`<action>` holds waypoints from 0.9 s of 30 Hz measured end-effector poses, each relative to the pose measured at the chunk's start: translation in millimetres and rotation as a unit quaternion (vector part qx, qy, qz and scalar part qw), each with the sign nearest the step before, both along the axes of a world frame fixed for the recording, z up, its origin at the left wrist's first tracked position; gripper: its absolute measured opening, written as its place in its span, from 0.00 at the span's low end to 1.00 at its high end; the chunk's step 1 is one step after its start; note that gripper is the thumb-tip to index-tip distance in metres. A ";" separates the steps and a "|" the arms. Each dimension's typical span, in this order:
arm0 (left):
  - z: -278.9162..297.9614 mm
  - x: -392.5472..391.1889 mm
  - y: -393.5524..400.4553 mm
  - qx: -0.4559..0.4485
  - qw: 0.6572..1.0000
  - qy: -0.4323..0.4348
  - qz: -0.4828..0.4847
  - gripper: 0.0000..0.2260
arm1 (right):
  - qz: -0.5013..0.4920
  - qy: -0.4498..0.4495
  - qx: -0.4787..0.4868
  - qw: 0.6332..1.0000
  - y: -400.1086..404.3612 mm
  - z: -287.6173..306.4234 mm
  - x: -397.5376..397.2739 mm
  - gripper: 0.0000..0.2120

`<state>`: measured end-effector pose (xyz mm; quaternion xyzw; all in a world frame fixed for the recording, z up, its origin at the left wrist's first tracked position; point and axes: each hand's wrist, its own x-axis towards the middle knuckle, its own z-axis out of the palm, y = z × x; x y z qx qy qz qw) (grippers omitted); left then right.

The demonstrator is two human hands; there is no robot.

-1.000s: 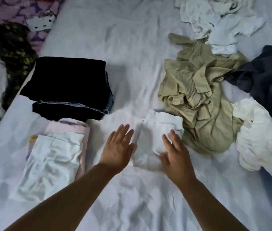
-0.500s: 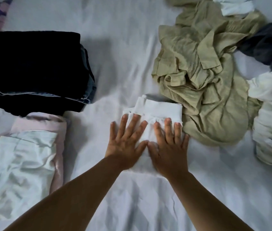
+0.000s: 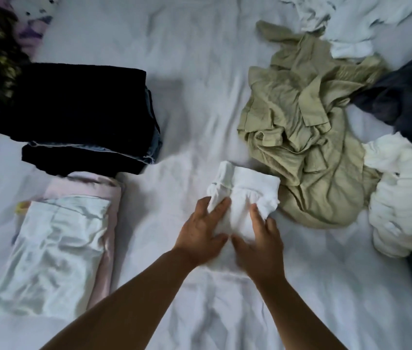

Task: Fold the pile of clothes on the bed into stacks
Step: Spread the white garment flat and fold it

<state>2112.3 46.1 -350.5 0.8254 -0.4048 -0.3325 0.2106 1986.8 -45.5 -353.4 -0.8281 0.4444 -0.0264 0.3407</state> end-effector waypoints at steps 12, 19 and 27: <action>98.7 59.2 163.9 0.014 0.984 -0.136 0.114 0.42 | 0.263 -0.001 0.032 0.964 104.2 108.7 68.8 0.43; 112.8 114.0 259.9 0.082 0.976 -0.147 0.137 0.43 | 0.320 -0.008 0.146 0.936 188.6 108.3 129.0 0.49; 53.8 98.7 250.1 0.133 0.955 -0.258 0.061 0.27 | 0.379 0.048 -0.135 0.914 210.0 49.4 131.9 0.40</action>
